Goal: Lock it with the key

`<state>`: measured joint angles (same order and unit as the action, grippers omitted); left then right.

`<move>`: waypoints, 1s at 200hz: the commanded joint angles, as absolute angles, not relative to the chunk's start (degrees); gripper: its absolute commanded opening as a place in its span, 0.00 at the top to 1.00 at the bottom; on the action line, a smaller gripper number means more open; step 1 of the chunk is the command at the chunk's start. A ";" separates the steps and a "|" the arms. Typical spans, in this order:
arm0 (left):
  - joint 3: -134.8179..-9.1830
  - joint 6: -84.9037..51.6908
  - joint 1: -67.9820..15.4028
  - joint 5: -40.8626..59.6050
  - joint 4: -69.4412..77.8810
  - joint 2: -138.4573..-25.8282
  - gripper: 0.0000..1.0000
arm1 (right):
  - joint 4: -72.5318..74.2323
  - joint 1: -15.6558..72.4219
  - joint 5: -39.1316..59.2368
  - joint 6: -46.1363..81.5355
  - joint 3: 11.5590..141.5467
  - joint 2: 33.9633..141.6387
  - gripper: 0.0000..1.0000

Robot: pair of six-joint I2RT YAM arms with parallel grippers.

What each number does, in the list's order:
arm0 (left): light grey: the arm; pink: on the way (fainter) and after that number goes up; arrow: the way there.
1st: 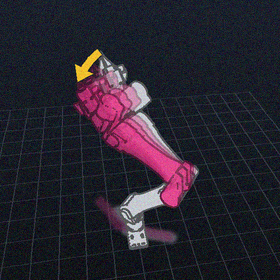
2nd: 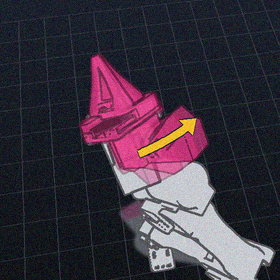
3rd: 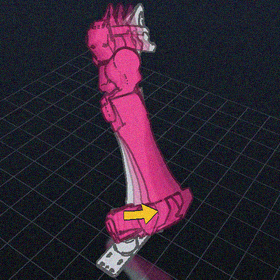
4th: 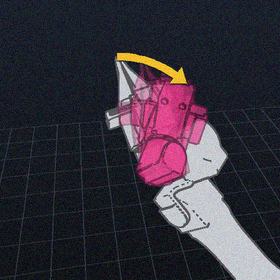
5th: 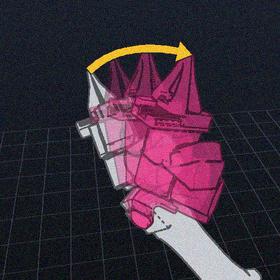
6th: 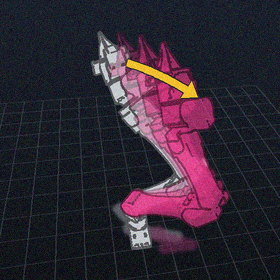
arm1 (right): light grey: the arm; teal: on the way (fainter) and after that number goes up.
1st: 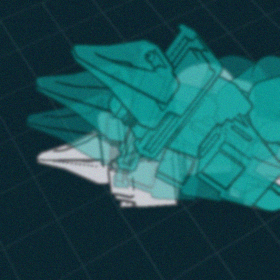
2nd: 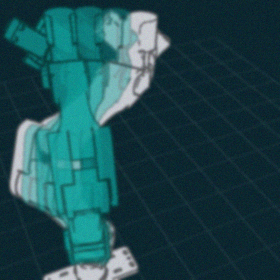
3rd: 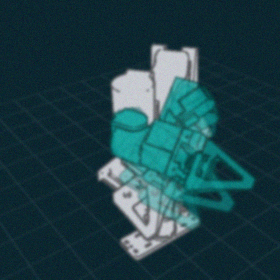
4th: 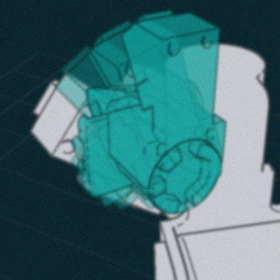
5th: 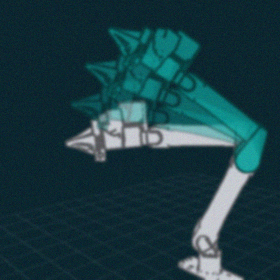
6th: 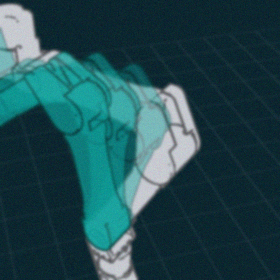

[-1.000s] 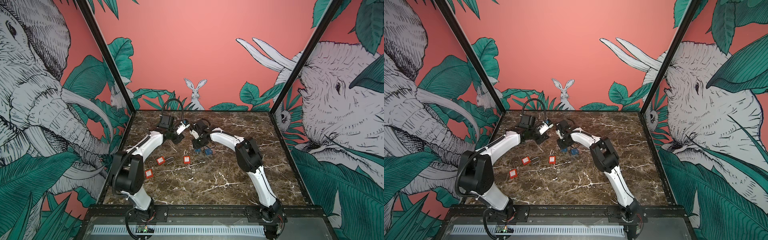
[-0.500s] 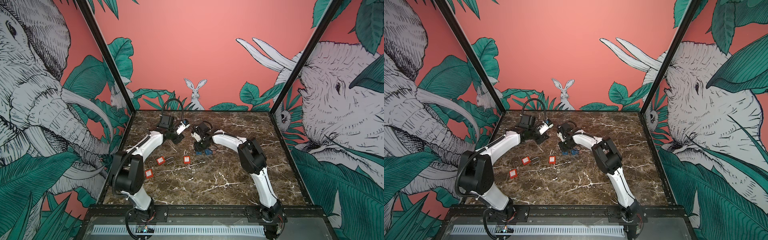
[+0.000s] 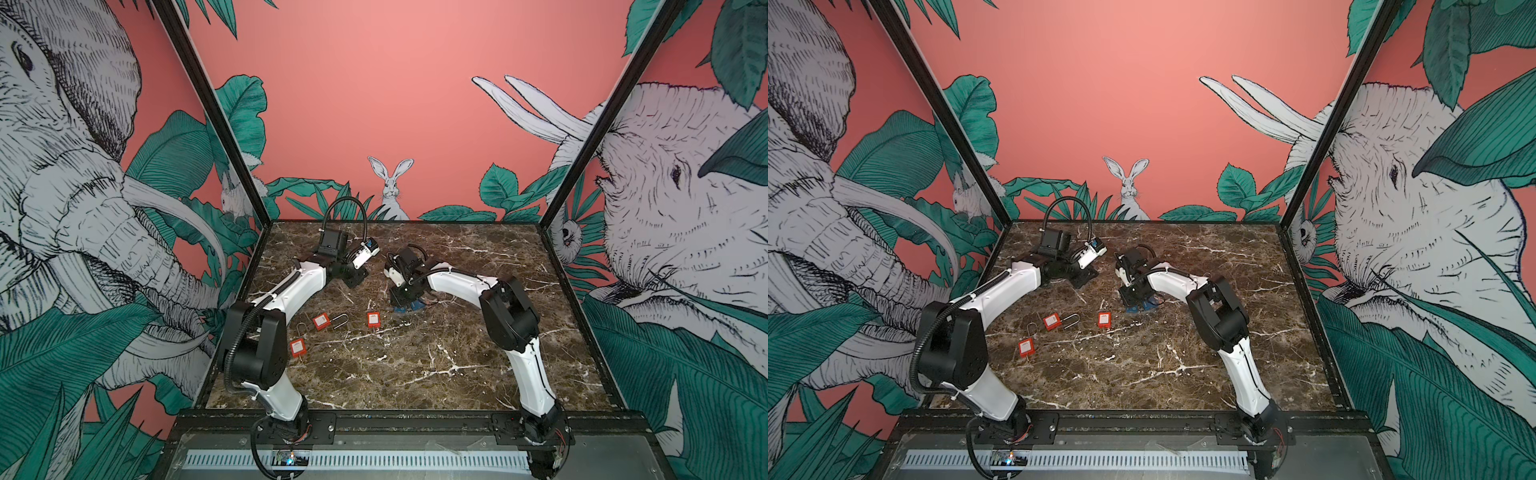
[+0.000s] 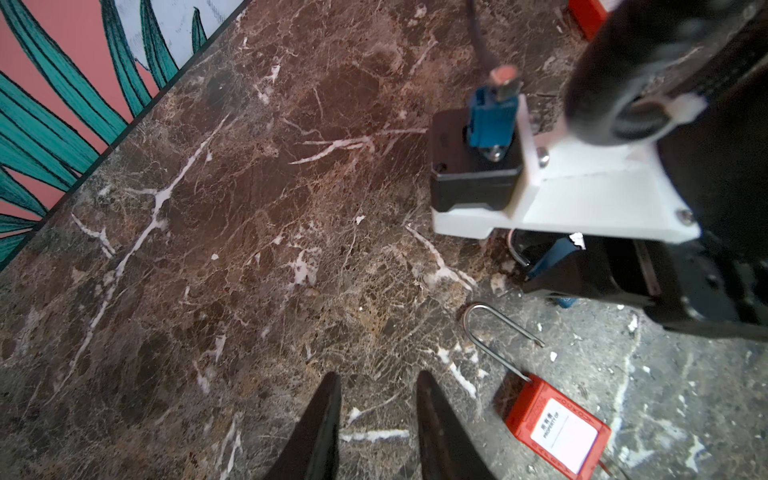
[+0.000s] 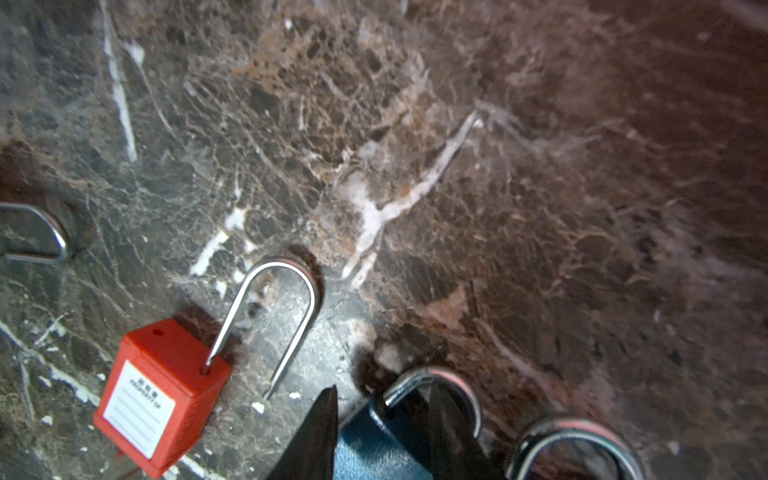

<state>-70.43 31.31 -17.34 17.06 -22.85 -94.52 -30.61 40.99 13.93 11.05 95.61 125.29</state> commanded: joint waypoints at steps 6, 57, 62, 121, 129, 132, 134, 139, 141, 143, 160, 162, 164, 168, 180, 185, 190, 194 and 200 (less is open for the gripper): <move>-72.17 31.79 -16.96 17.58 -23.82 -92.09 0.66 | -25.00 41.54 13.84 10.71 94.27 120.29 0.59; -70.89 30.84 -16.92 18.71 -21.01 -90.86 0.66 | -21.91 41.54 7.88 7.83 91.77 114.50 0.56; -70.47 30.69 -16.96 19.09 -20.09 -90.59 0.65 | -21.93 41.57 5.94 7.38 91.03 113.65 0.55; -68.92 26.35 -17.57 23.49 -12.49 -89.13 0.60 | -23.29 36.67 -7.92 10.79 82.74 103.53 0.41; -68.58 26.72 -18.04 23.44 -11.39 -88.95 0.60 | -22.93 35.05 -7.41 12.60 81.14 102.23 0.41; -68.42 26.91 -18.21 23.51 -10.95 -88.88 0.60 | -22.63 34.42 -7.09 13.45 80.53 101.86 0.40; -68.32 27.10 -18.26 23.59 -10.67 -88.86 0.60 | -22.44 34.11 -6.83 13.98 80.12 101.58 0.40; -68.06 27.48 -18.58 23.68 -9.92 -88.78 0.60 | -22.07 32.85 -6.35 15.34 78.98 100.85 0.40; -67.90 27.44 -18.69 23.72 -9.67 -88.71 0.60 | -22.00 32.40 -6.27 16.05 78.52 100.64 0.40; -67.80 27.60 -18.78 23.73 -9.29 -88.69 0.60 | -21.91 31.96 -6.23 16.78 78.21 100.37 0.40; -66.94 28.77 -19.90 24.14 -6.92 -88.90 0.60 | -21.27 27.77 -7.93 27.14 73.44 98.74 0.48; -66.85 28.92 -20.03 24.07 -6.65 -88.98 0.60 | -21.27 27.22 -7.87 28.52 72.87 98.65 0.50; -66.77 29.07 -20.23 24.08 -6.37 -89.06 0.60 | -21.09 26.78 -7.64 29.74 72.40 98.56 0.50; -66.59 29.21 -20.58 24.08 -5.75 -89.24 0.60 | -20.71 25.64 -6.57 31.52 71.40 98.53 0.52; -66.26 29.18 -21.54 24.11 -4.55 -90.02 0.59 | -20.84 23.61 -5.90 34.57 69.78 98.76 0.52; -66.27 29.15 -21.92 23.96 -4.03 -90.34 0.59 | -21.19 23.43 -6.38 34.73 69.53 98.93 0.49; -66.18 29.17 -22.31 23.66 -3.42 -90.60 0.59 | -21.25 23.31 -6.79 33.99 69.44 99.27 0.46; -66.03 28.97 -22.49 23.44 -2.79 -90.84 0.59 | -21.40 23.37 -7.28 33.42 69.51 99.51 0.43; -65.77 28.81 -22.96 23.32 -1.75 -91.16 0.59 | -21.92 23.36 -8.04 33.17 69.75 99.91 0.38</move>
